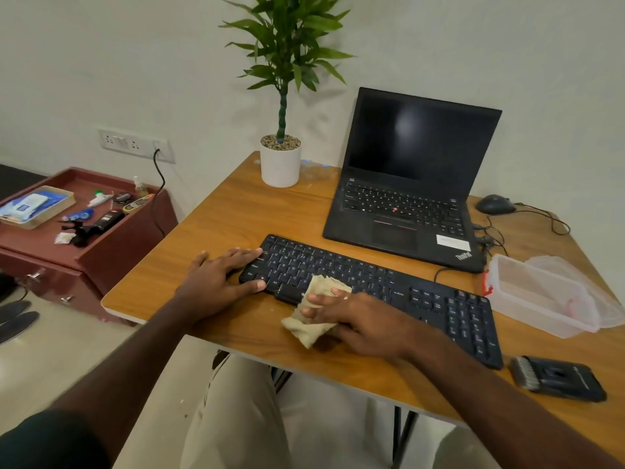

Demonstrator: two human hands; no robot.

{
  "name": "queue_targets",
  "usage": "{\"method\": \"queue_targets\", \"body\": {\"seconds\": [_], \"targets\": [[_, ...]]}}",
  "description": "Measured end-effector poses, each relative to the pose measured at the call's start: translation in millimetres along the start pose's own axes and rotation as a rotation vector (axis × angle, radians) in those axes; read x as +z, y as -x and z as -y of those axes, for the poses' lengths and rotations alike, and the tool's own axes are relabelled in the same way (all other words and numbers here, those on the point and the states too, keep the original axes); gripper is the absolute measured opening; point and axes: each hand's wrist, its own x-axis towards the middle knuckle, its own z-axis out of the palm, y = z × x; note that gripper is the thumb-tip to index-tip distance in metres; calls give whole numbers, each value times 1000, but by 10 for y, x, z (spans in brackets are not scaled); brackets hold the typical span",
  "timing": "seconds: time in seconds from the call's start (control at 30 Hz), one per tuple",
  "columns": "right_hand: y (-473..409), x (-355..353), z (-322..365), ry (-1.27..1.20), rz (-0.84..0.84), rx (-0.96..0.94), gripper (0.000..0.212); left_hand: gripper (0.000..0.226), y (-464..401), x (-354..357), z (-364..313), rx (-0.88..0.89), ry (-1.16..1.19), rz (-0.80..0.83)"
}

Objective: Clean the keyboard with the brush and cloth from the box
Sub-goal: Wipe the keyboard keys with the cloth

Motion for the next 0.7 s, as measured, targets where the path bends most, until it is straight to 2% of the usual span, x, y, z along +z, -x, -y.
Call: {"method": "queue_targets", "body": {"seconds": [0.1,0.2,0.27,0.33,0.37,0.43,0.47,0.5,0.63,0.7], "targets": [[203,-79,-3,-59,-32,74,29,90,11,0,-1,7,22,-8],[309,-217,-80,-377,-157,296,21,85,19,11,-10,5,26,-15],[281,-281,-163,-624,-330,412,25,84,35,11,-28,3,38,-30],[147,-328,-170,-845,-600,490,26,86,40,7,-60,3,38,-46],[51,-351,-150,-888,-750,492,25,87,42,10,-74,2,31,-53],[-132,-357,-84,-754,-935,440,27,88,45,19,-93,-5,23,-71],[-199,-327,-41,-630,-929,401,30,87,43,22,-98,-7,20,-77],[-260,-269,16,-521,-856,356,35,87,40,23,-96,-9,17,-79],[-327,143,-6,-4,-254,234,43,87,36,22,-84,-12,-1,-72],[-212,182,-65,135,-143,187,44,87,27,20,-81,-18,-4,-61]]}}
